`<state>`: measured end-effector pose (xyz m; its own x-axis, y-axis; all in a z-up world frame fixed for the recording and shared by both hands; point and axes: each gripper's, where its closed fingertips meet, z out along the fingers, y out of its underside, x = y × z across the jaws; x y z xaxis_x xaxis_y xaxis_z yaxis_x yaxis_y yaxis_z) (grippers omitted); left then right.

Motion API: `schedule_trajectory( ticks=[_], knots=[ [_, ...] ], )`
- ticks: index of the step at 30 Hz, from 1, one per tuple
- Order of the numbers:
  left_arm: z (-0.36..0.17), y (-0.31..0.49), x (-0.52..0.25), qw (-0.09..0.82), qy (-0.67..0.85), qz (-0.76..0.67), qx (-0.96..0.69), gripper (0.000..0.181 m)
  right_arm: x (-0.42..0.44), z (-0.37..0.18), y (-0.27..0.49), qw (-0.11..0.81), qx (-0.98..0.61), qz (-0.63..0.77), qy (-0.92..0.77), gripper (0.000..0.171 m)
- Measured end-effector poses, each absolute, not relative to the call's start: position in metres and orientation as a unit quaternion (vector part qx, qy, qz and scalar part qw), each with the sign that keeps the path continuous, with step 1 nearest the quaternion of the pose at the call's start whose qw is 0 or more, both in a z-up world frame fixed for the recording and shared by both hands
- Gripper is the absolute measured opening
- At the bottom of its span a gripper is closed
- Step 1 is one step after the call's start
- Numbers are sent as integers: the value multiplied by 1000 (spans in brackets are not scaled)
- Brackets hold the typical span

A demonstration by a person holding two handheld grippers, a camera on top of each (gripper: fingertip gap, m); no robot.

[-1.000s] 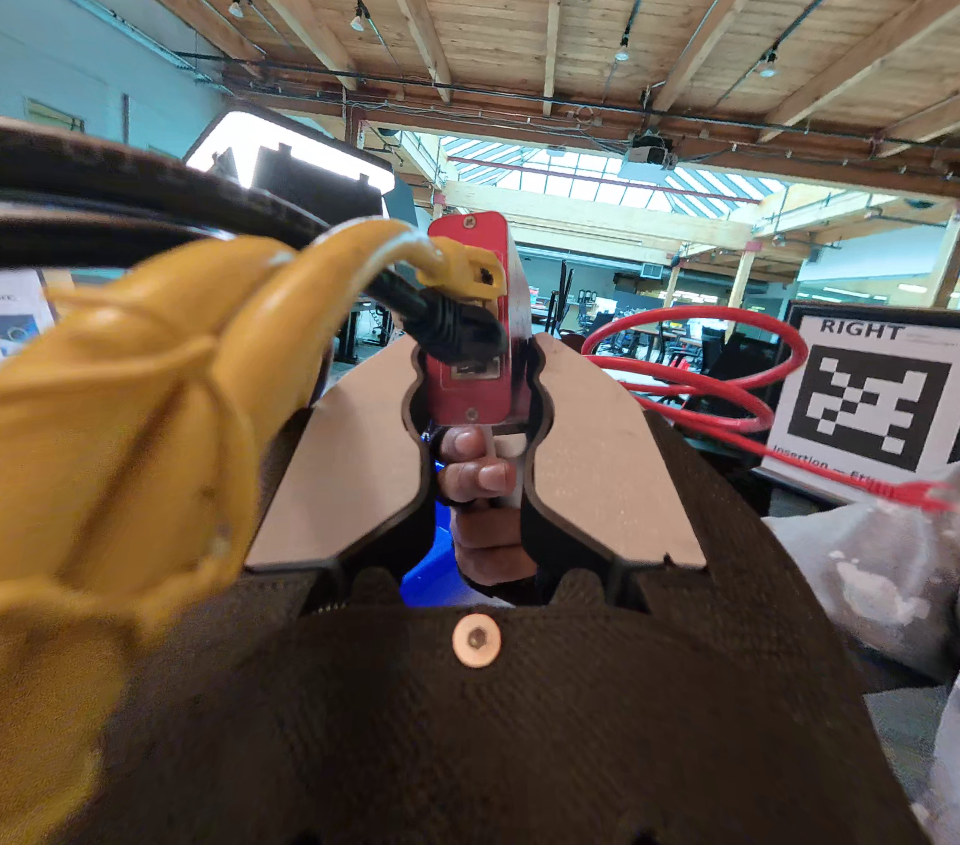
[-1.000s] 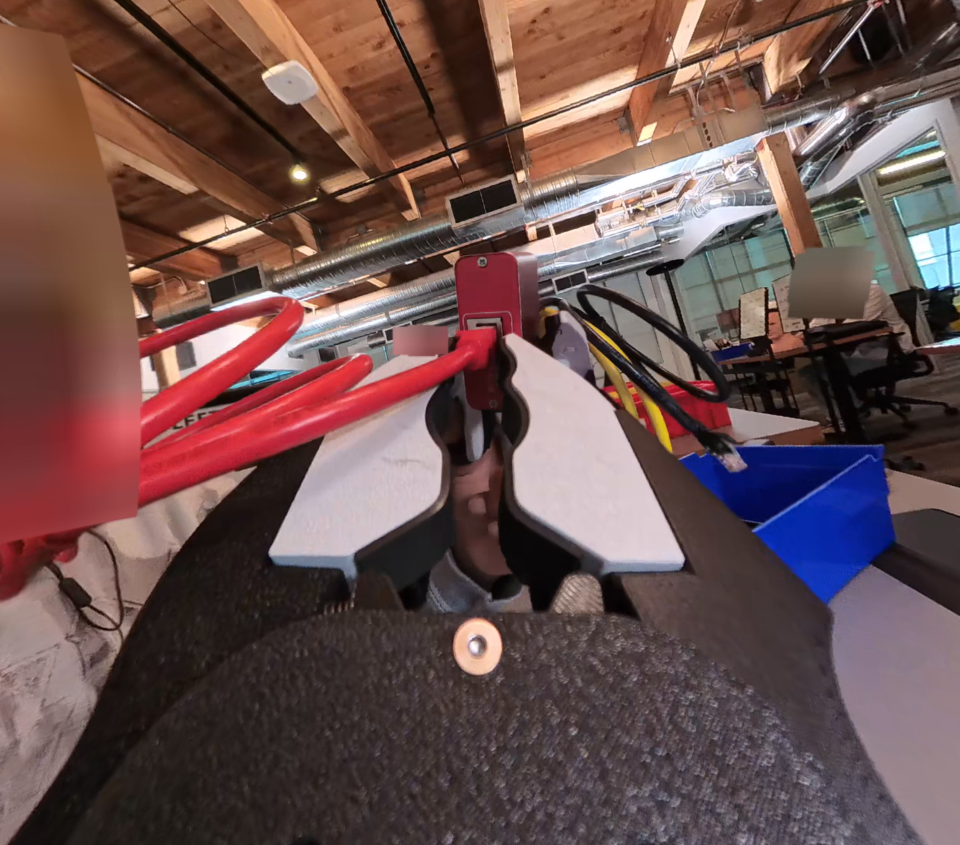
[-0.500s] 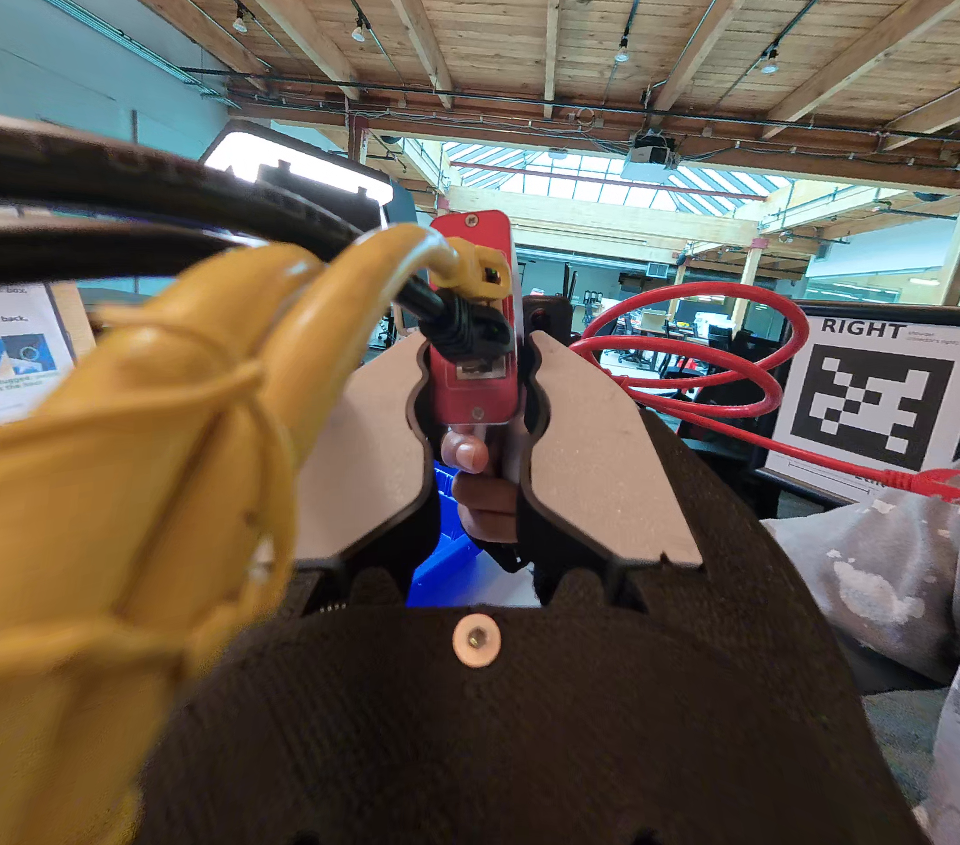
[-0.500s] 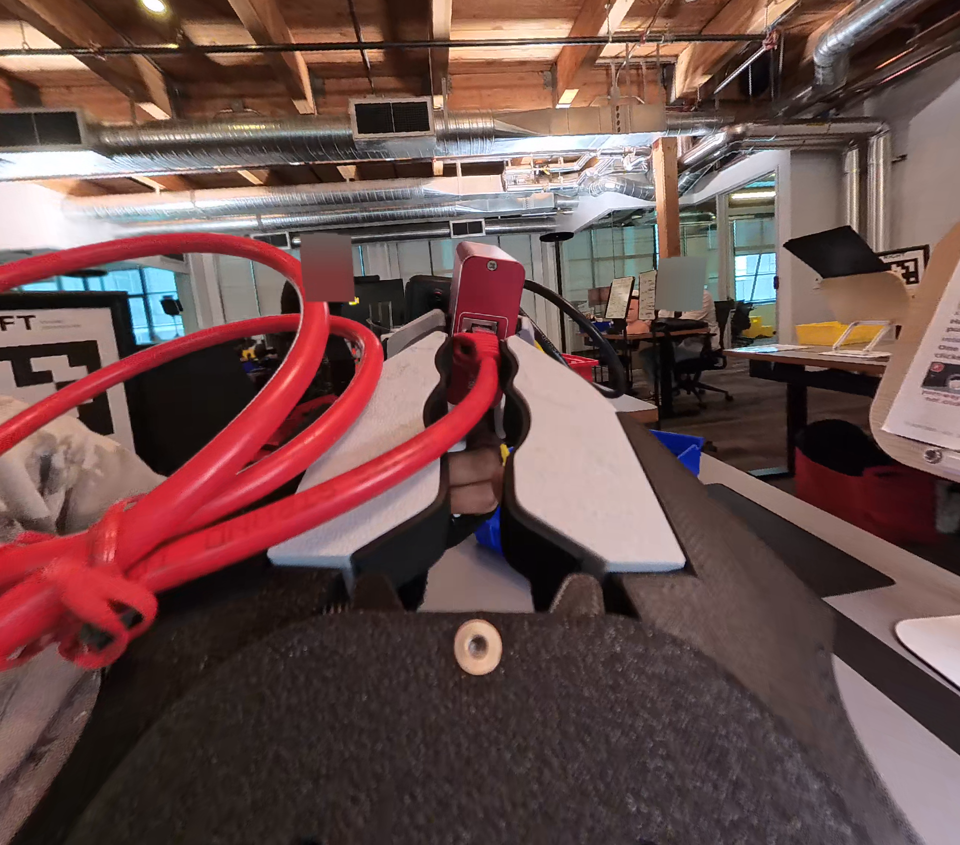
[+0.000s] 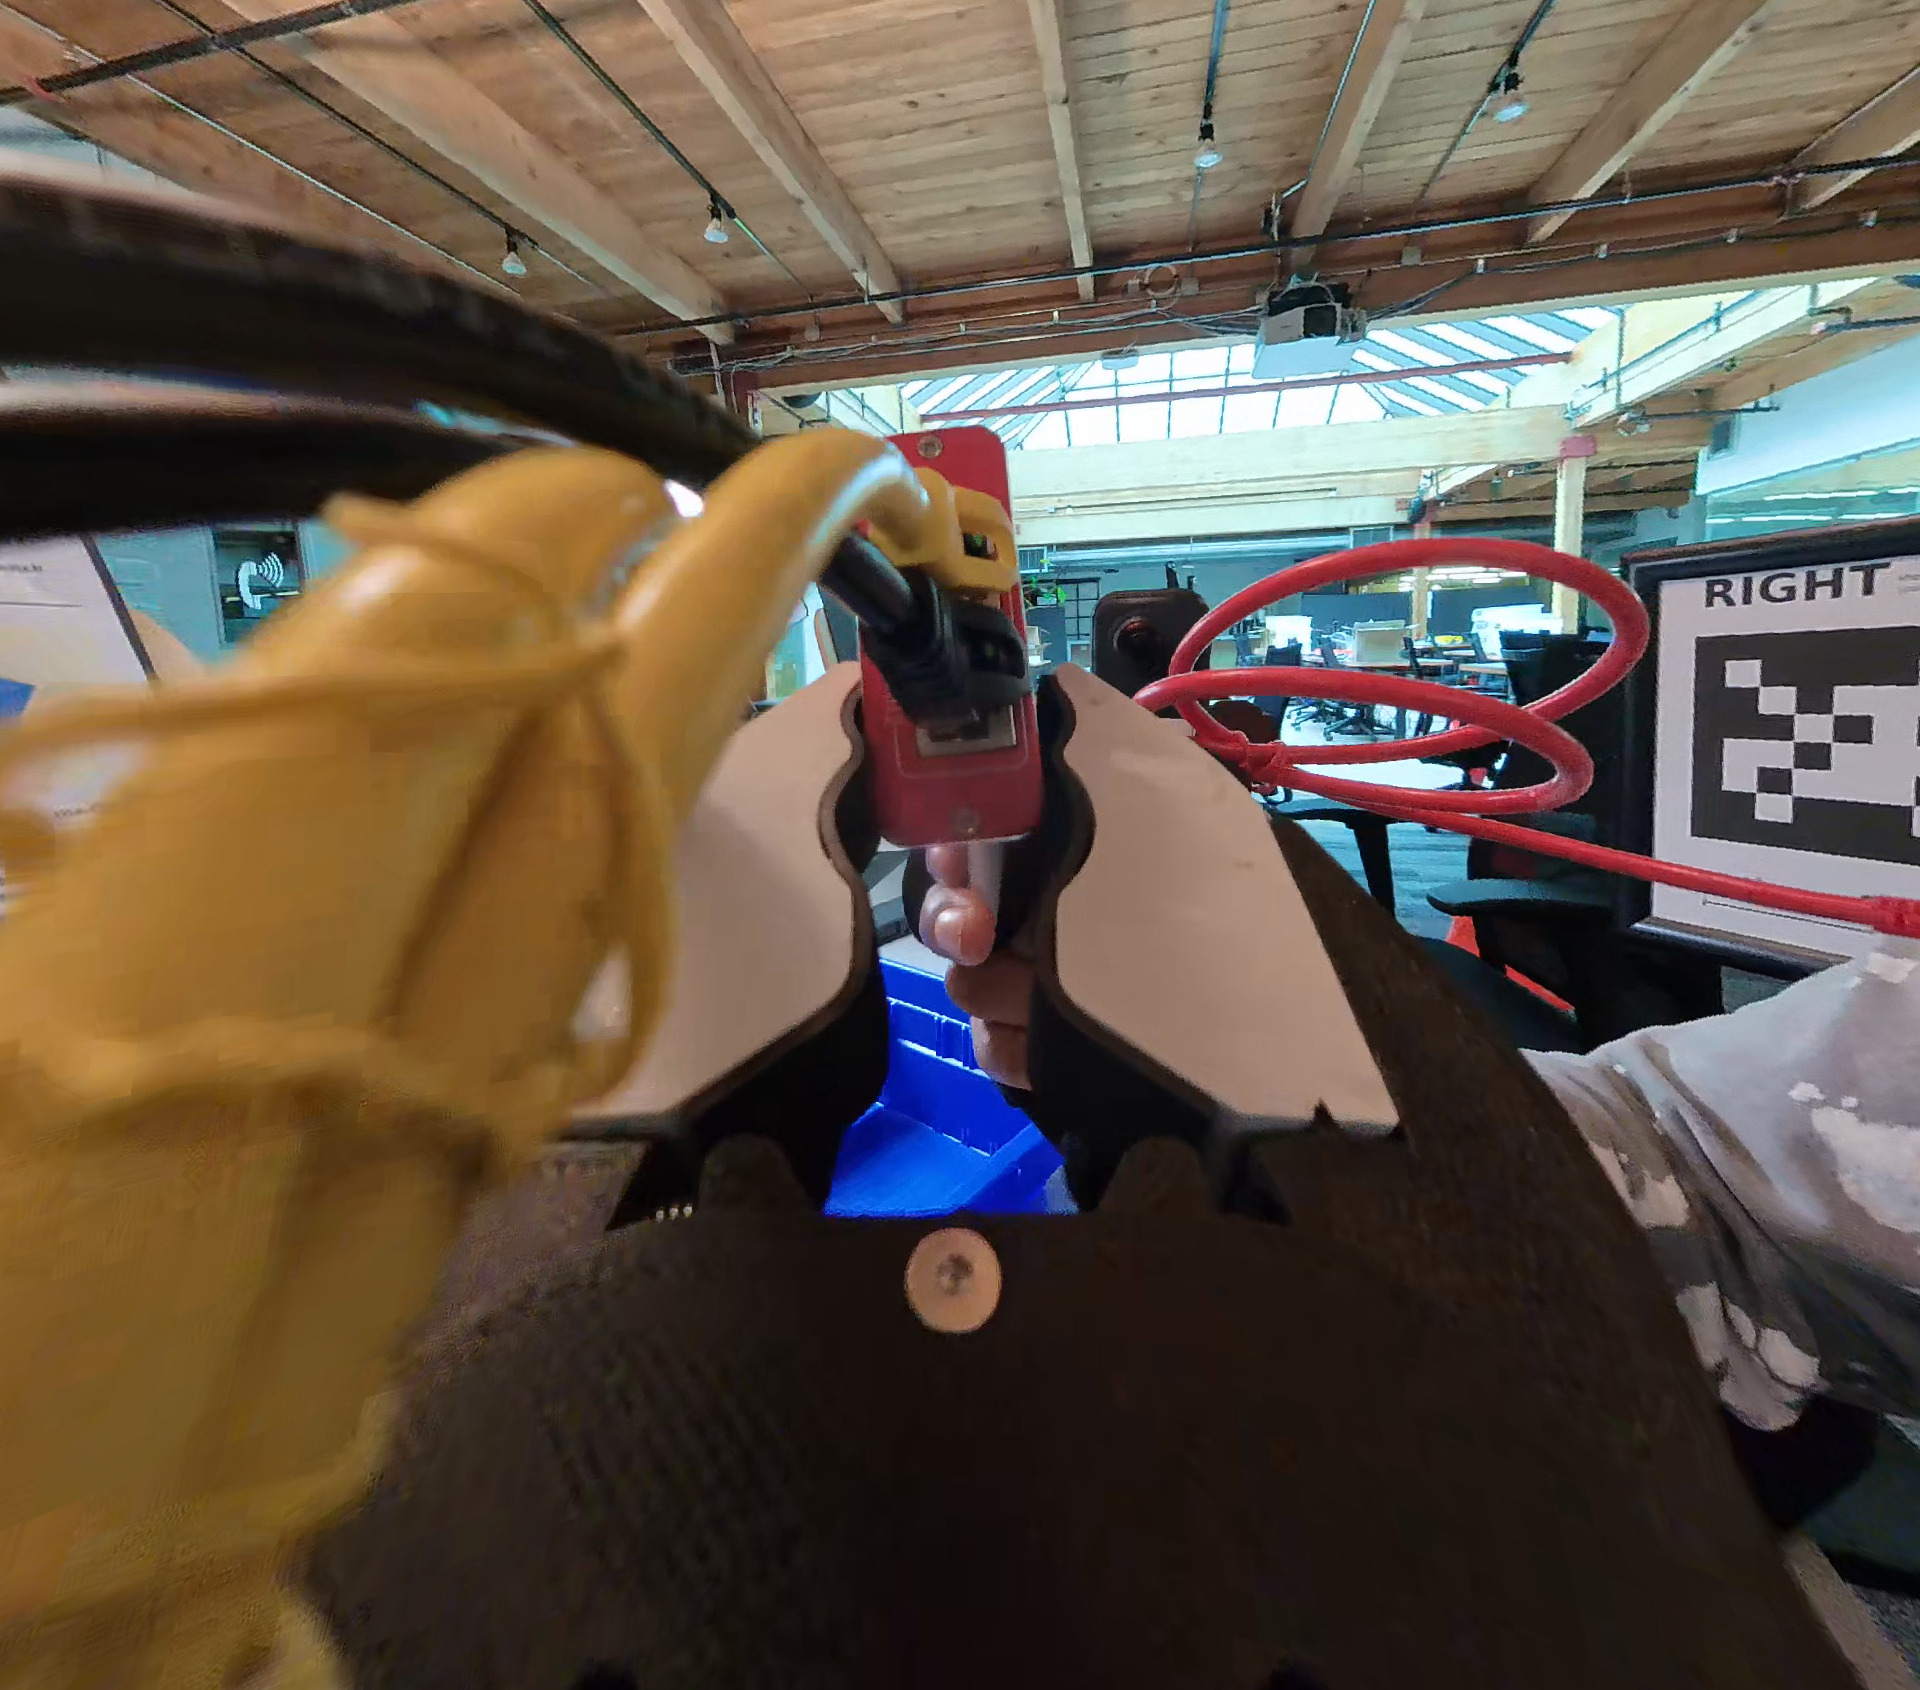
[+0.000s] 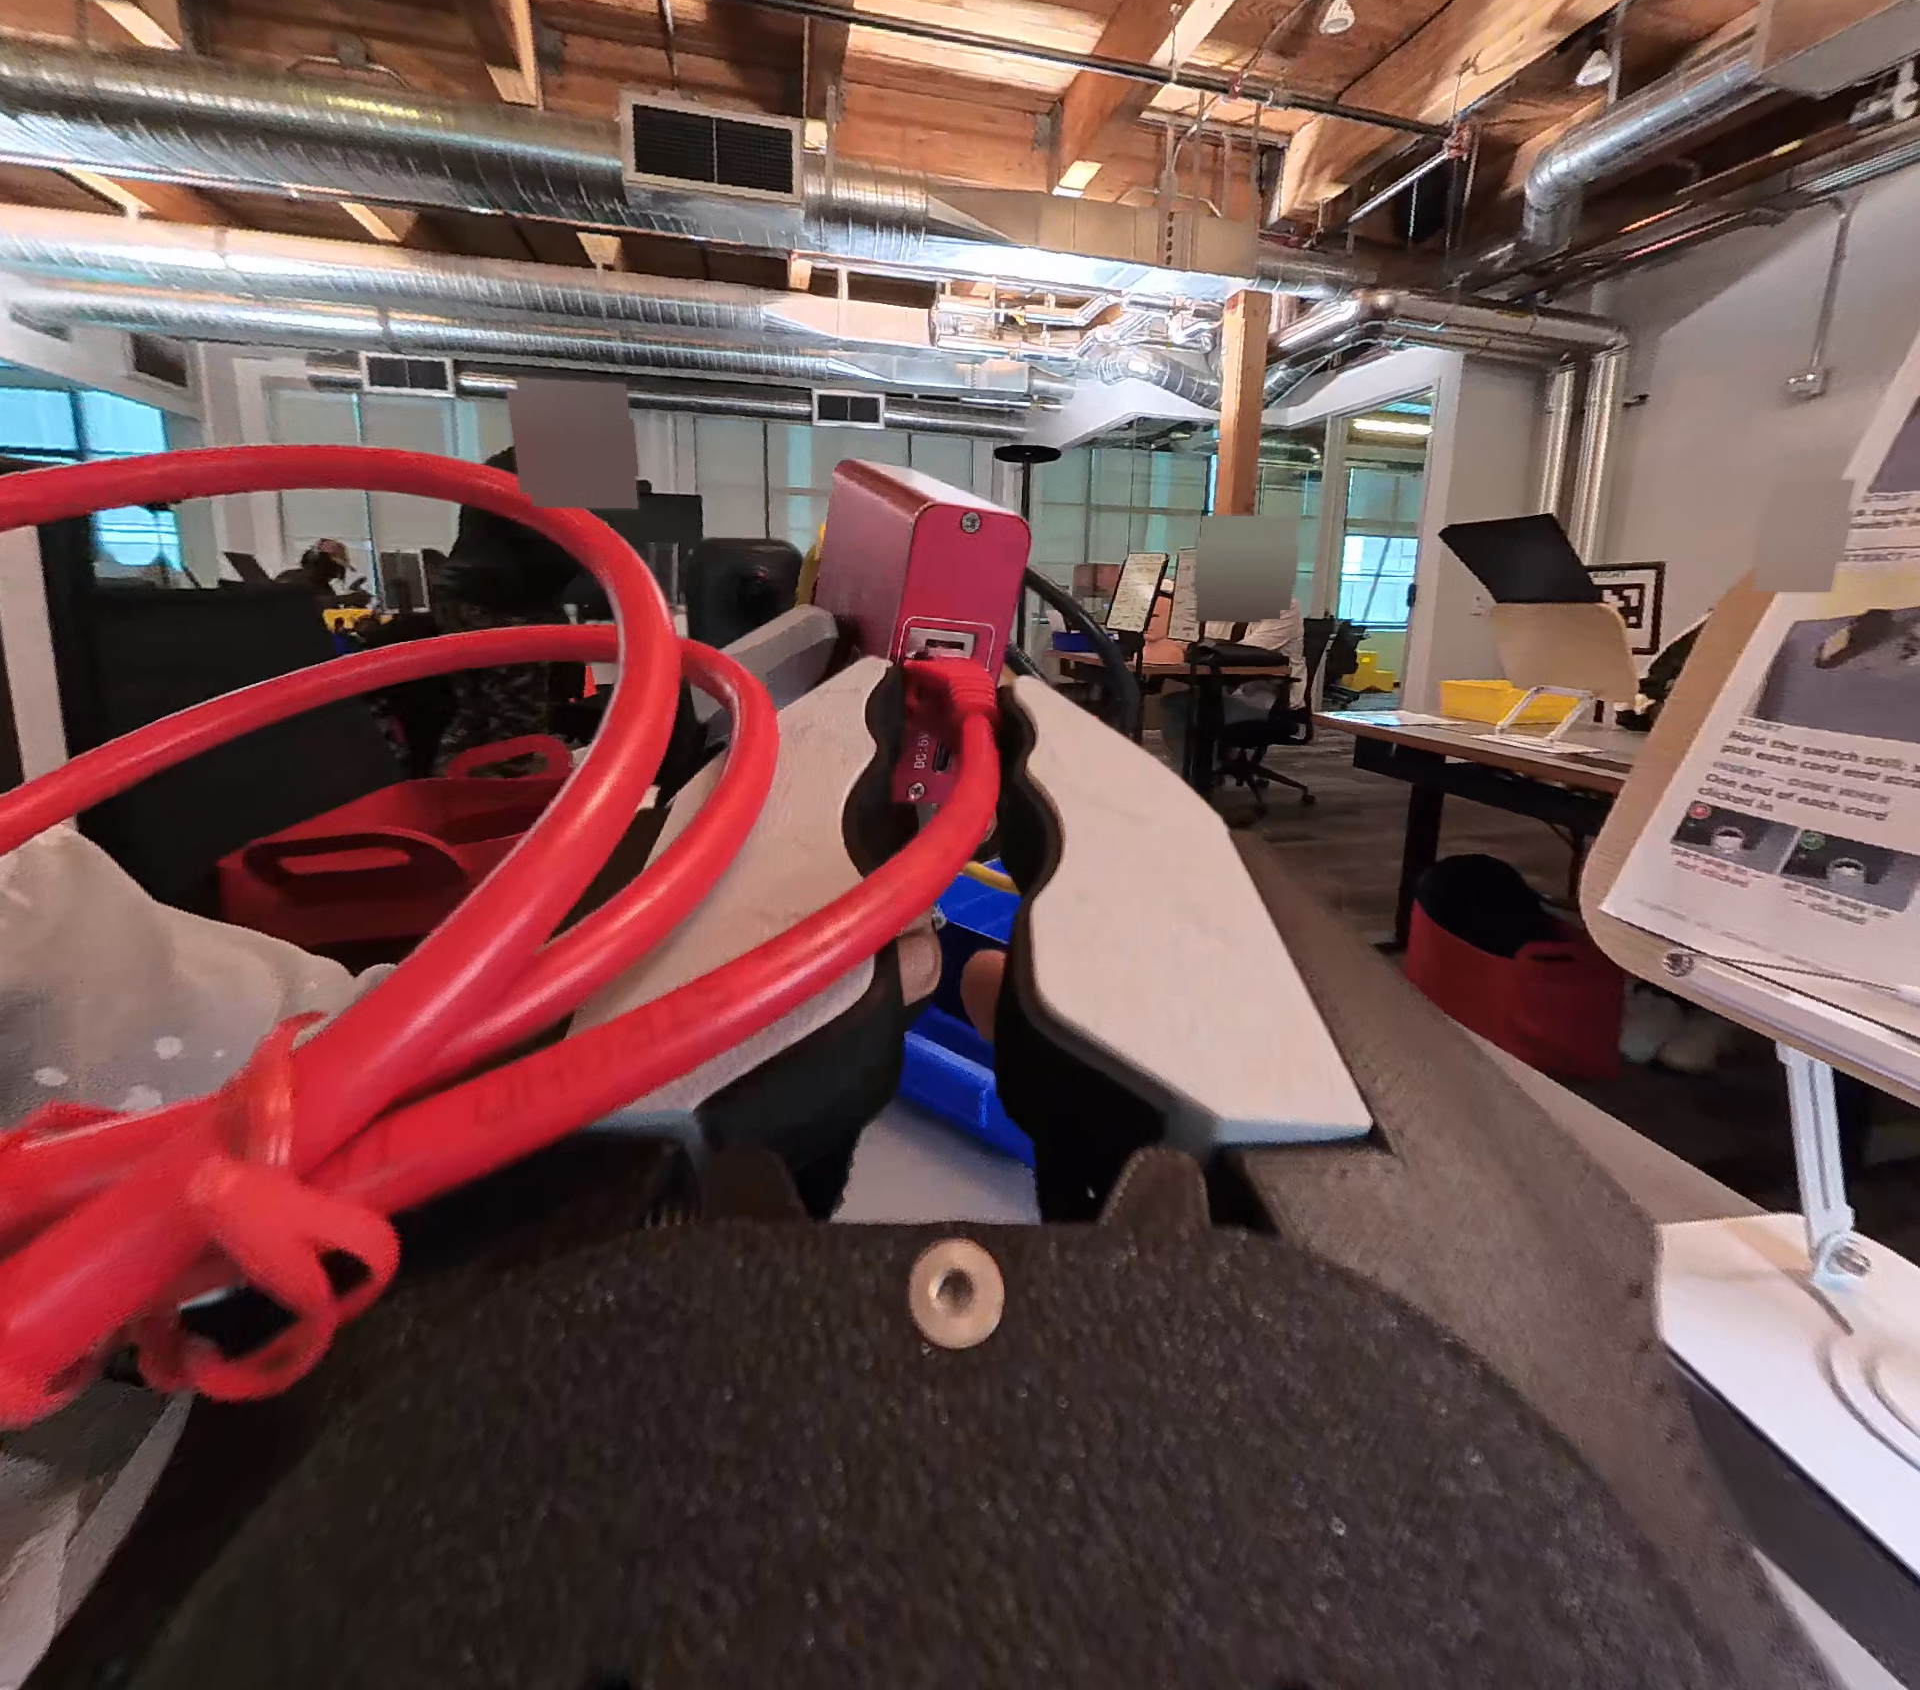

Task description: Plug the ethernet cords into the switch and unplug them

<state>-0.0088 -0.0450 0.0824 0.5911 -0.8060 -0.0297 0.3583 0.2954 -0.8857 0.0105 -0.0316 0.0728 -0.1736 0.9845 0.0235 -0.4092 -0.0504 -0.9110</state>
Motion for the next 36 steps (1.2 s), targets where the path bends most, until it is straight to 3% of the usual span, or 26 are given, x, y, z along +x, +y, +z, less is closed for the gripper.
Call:
schedule_trajectory(
  ticks=[6,18,20,22,28,32,36],
  knots=[
    [83,-42,-11,759,243,-389,-462,28,10,71,-30,524,-343,659,-417,14],
    [97,-56,-11,801,252,-329,-432,28,9,84,-38,565,-332,636,-409,15],
    [109,-62,-26,822,228,-331,-403,28,21,90,-16,600,-350,623,-360,13],
    [136,-81,-64,833,195,-370,-361,28,47,92,8,567,-357,660,-340,13],
    [127,-67,-59,790,250,-310,-467,29,37,96,3,575,-397,577,-424,14],
    [122,-57,-76,763,237,-315,-512,29,65,54,72,546,-546,433,-464,13],
    [121,-54,-83,753,230,-321,-526,29,133,-5,166,494,-701,138,-496,13]
  ],
)
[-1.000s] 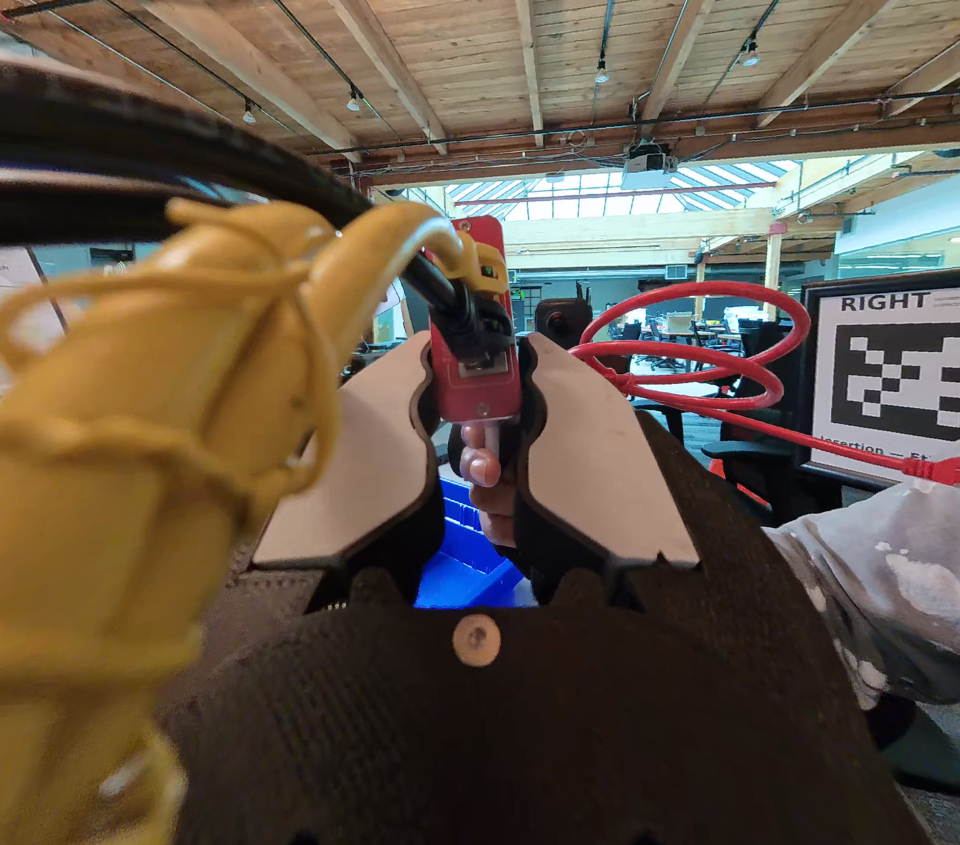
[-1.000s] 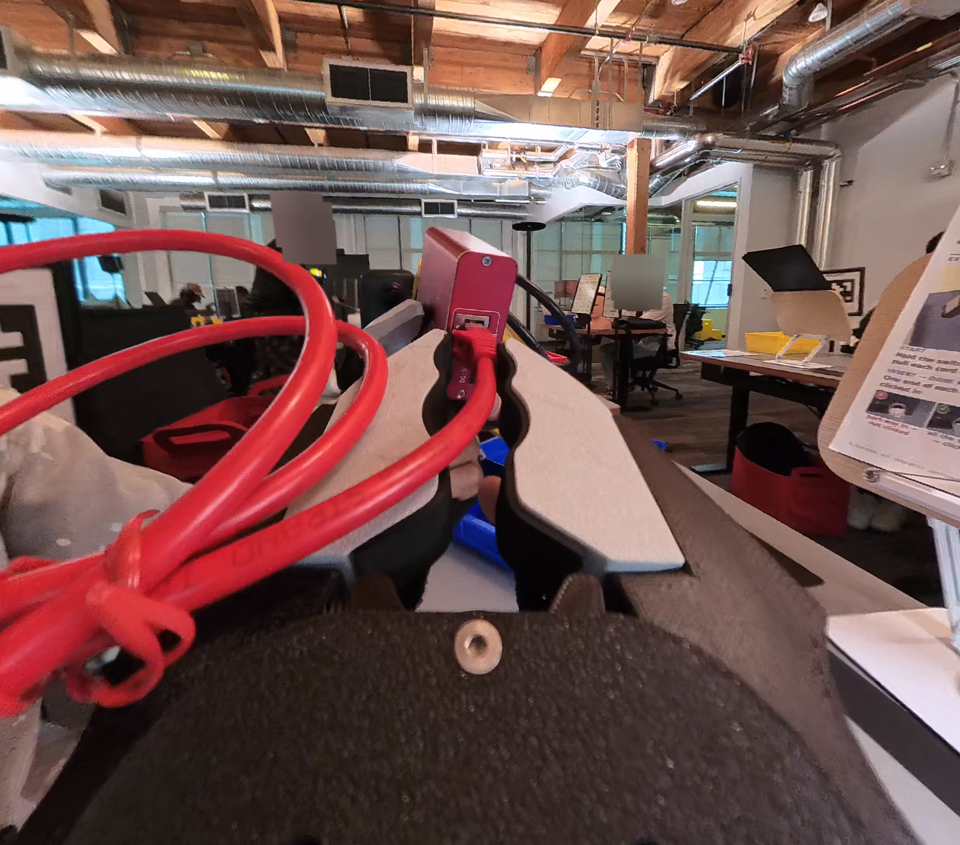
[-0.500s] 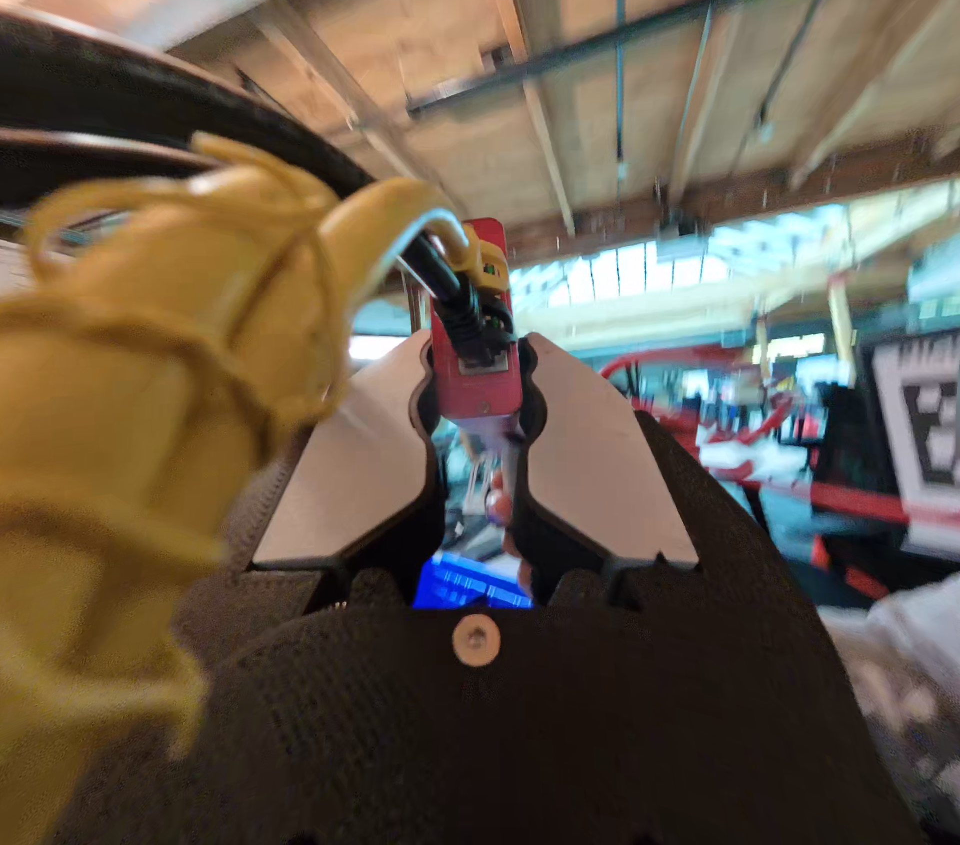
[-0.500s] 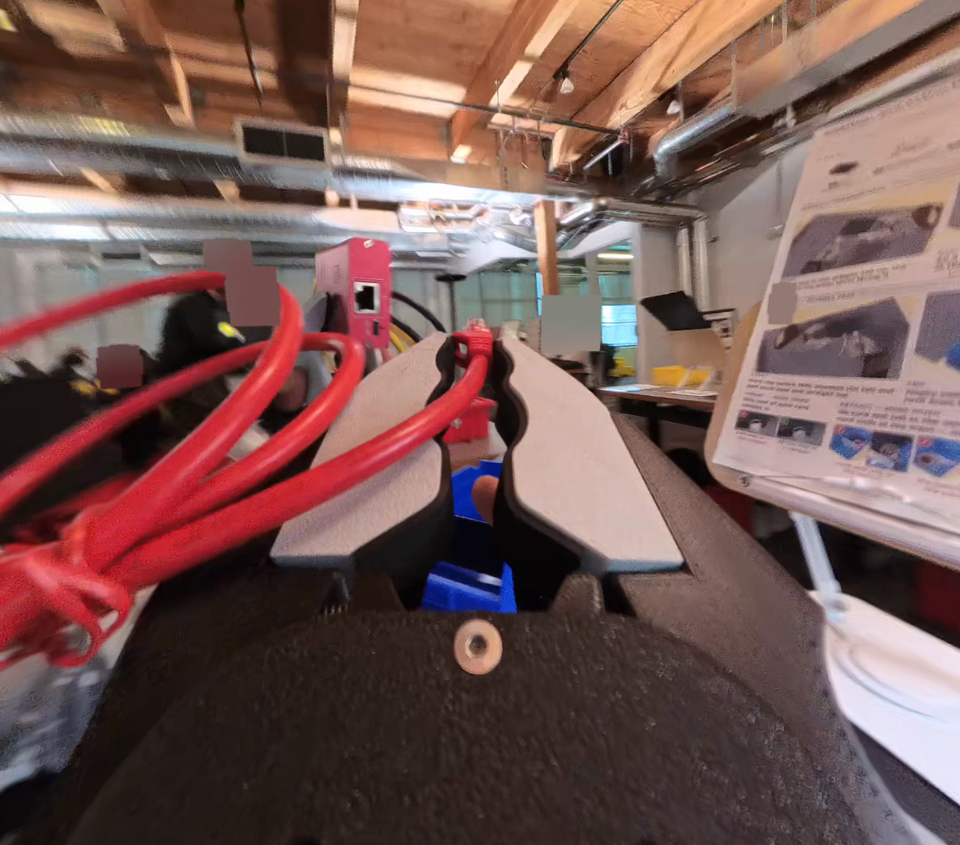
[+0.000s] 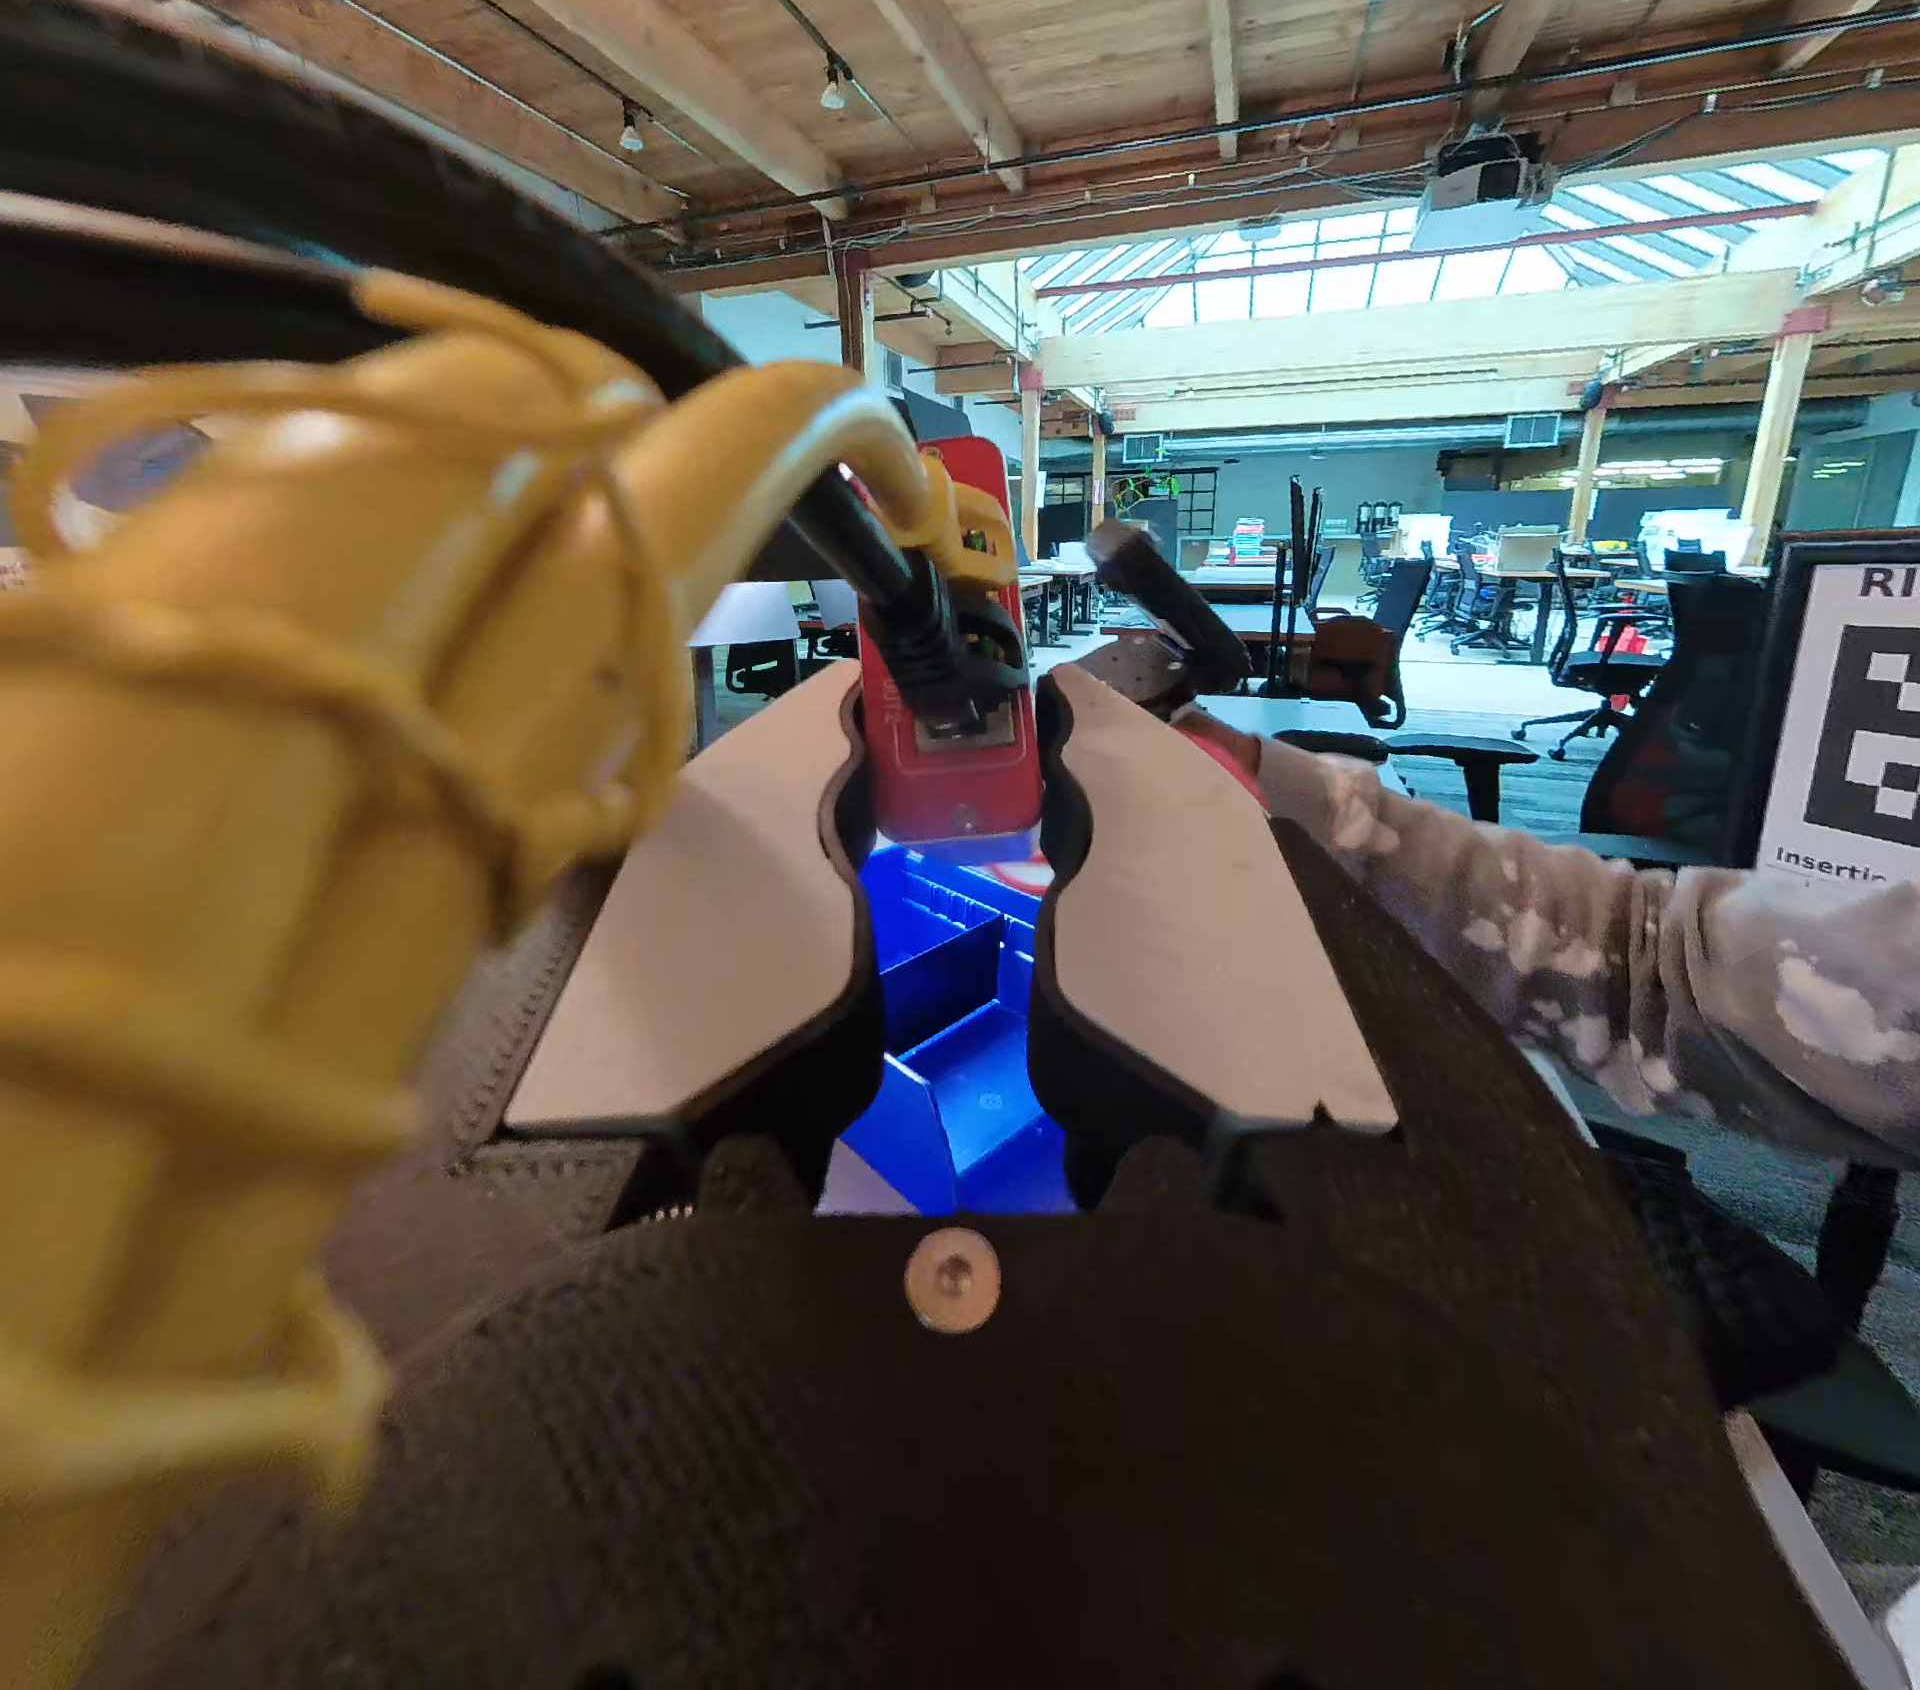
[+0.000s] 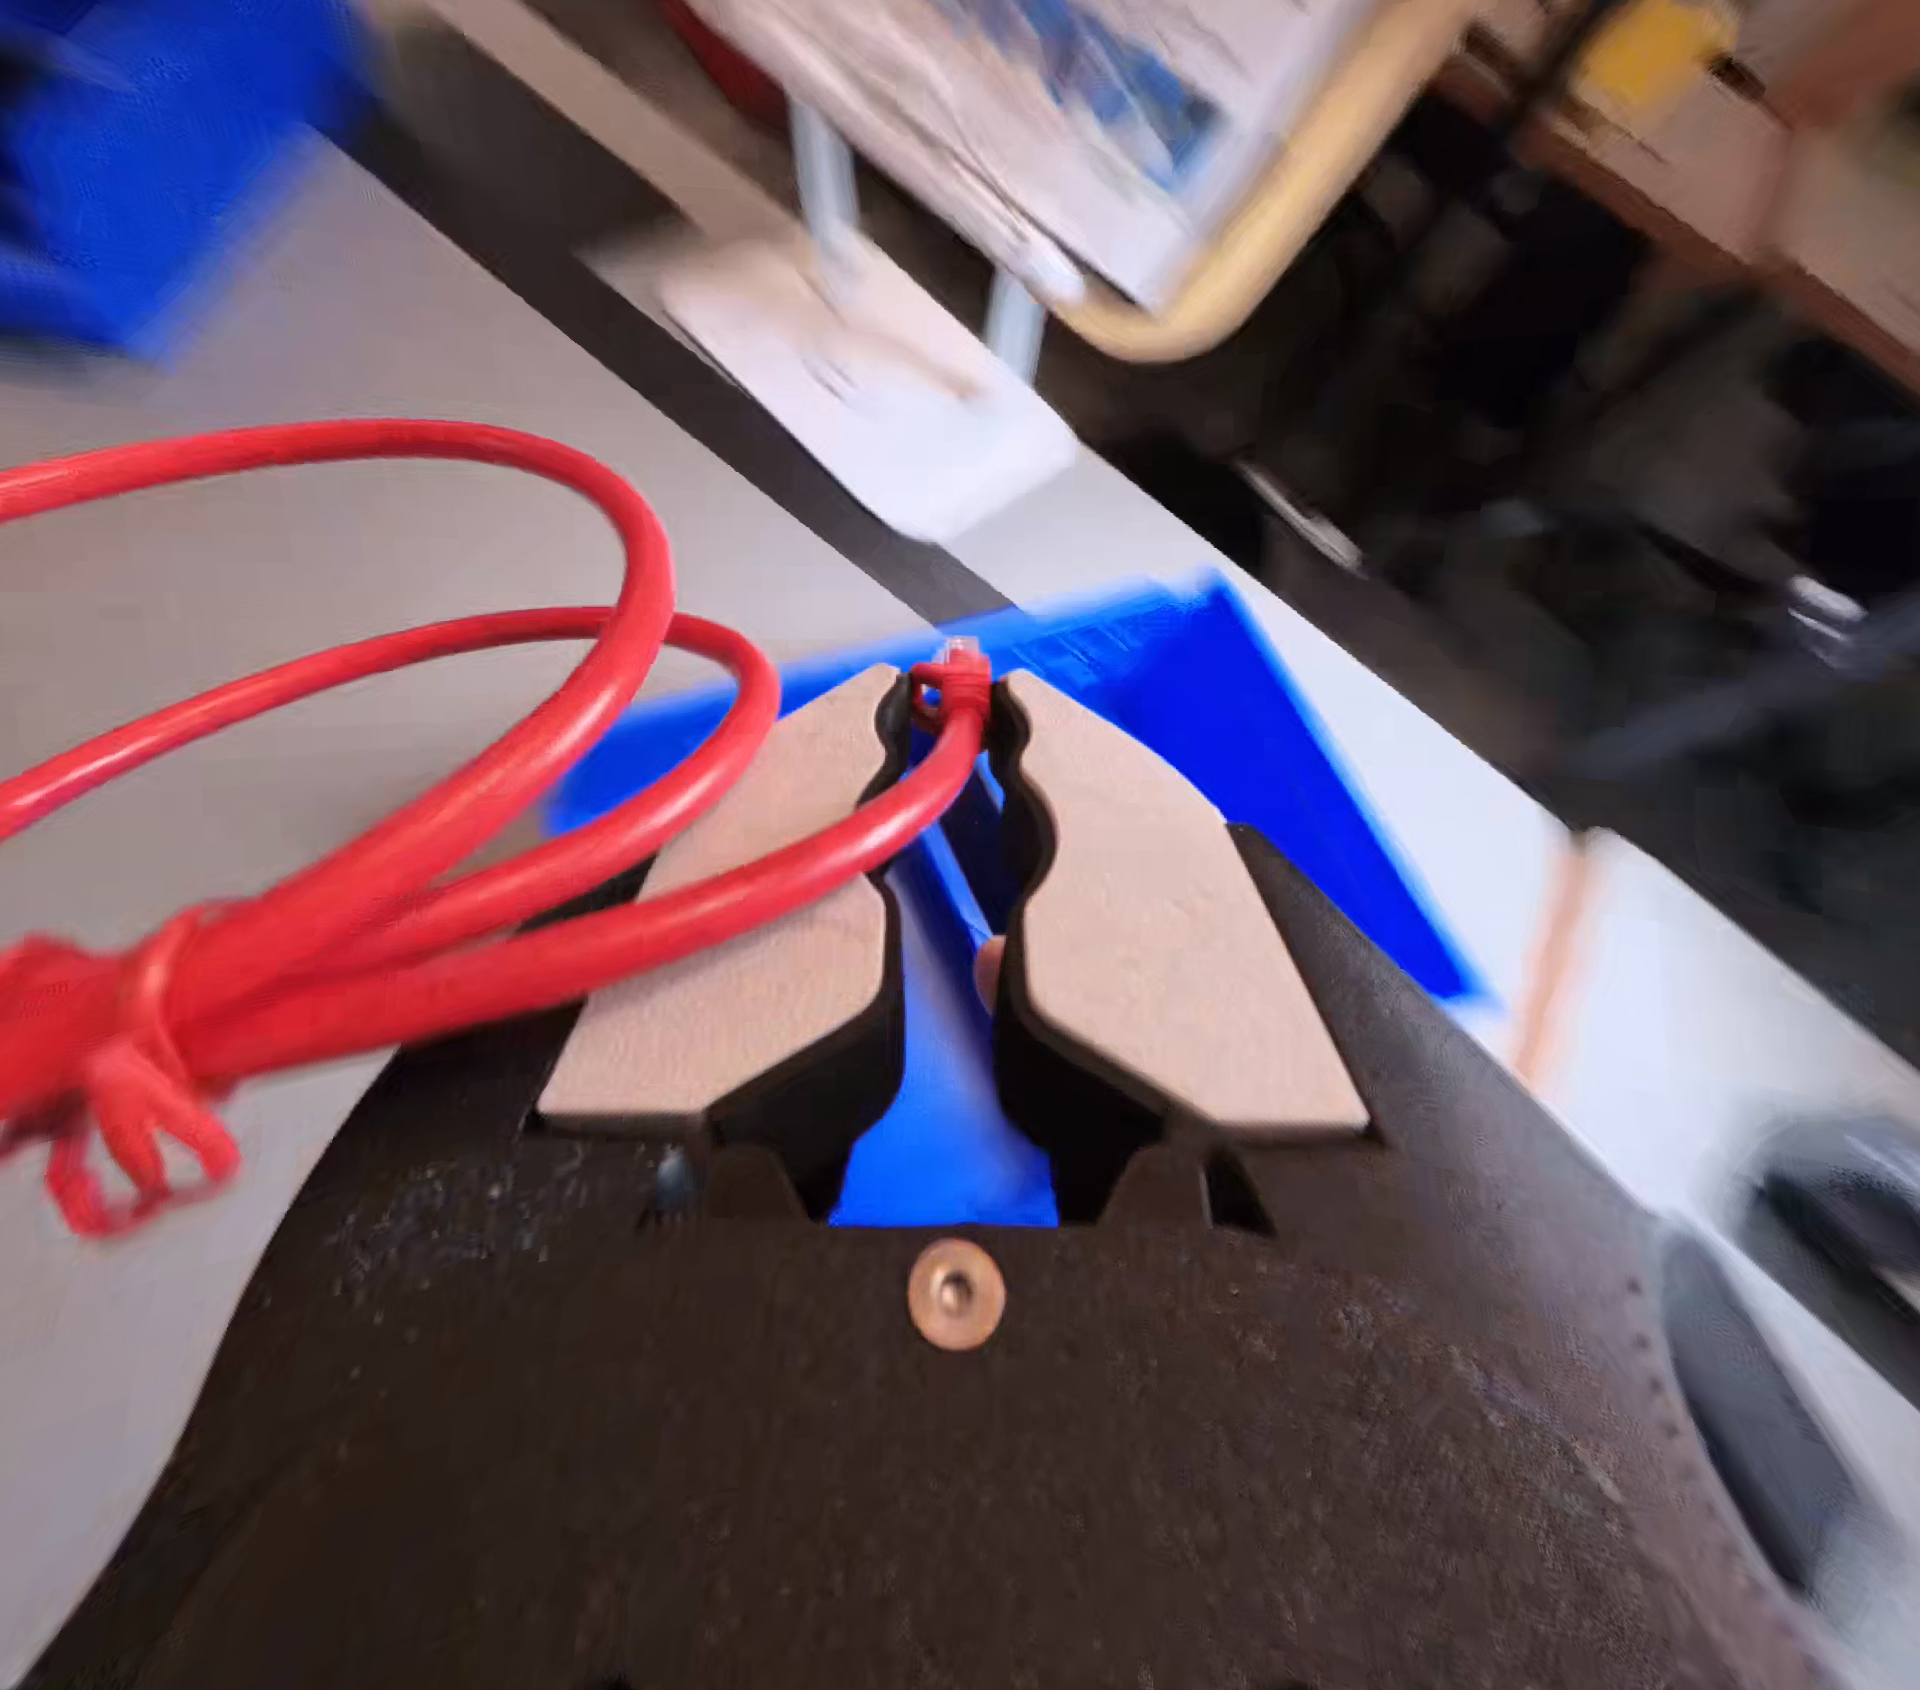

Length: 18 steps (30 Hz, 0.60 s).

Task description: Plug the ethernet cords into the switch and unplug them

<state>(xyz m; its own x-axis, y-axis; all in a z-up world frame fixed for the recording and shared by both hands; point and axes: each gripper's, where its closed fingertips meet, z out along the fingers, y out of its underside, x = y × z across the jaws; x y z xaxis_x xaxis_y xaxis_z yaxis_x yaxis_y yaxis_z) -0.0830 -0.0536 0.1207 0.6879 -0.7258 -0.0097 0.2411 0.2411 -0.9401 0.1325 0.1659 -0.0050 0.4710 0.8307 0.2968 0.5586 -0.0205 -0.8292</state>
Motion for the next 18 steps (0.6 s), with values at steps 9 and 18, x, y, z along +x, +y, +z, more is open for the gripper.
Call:
schedule_trajectory(
  ticks=[9,18],
  knots=[
    [110,-47,-71,734,245,-317,-548,29,235,-39,245,345,-751,-251,-504,14],
    [101,-39,-67,717,243,-328,-565,29,225,-101,219,96,-692,-388,-602,14]
  ],
)
